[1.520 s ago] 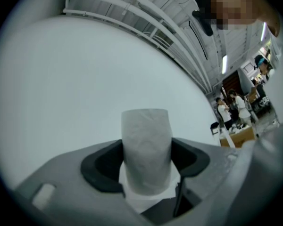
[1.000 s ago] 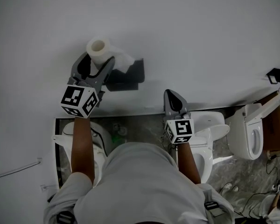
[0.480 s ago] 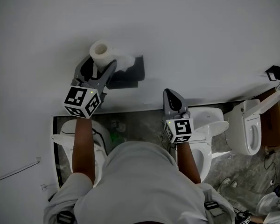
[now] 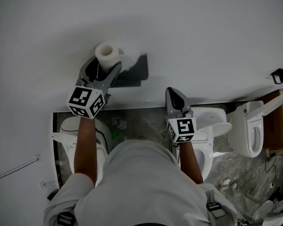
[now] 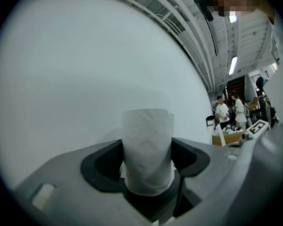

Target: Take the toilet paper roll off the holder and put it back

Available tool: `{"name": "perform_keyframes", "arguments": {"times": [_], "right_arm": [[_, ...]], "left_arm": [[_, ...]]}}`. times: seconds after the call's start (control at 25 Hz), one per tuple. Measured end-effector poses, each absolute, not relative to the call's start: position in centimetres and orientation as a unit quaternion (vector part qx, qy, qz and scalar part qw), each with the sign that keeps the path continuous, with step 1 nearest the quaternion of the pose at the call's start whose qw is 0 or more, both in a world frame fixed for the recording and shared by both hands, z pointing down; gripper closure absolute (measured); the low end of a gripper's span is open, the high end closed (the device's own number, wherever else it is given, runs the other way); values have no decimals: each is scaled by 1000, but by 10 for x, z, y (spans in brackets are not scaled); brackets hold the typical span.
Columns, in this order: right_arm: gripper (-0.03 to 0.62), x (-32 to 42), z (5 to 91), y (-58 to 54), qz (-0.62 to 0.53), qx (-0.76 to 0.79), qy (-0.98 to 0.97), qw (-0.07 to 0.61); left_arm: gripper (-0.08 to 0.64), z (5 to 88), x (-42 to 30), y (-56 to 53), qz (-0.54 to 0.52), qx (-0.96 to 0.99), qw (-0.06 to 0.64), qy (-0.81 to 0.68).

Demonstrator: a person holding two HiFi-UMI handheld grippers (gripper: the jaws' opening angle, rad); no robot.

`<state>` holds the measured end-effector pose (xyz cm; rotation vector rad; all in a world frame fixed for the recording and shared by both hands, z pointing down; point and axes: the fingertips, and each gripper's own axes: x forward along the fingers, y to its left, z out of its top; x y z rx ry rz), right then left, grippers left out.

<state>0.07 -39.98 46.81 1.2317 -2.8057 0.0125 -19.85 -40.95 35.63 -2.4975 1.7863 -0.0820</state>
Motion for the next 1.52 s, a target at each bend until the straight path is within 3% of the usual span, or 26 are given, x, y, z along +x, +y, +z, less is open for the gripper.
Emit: {"name": "perform_keyframes", "arguments": {"times": [1.16,1.52], "right_arm": [[594,2,474,-403,12,399,-916,47],[594,0,476,-396,11,395,-917,51]], "left_arm": [[252,366,-204,-410,-23,-808,26,588],[218,365,-210,-399,-15,-803,19,595]]}}
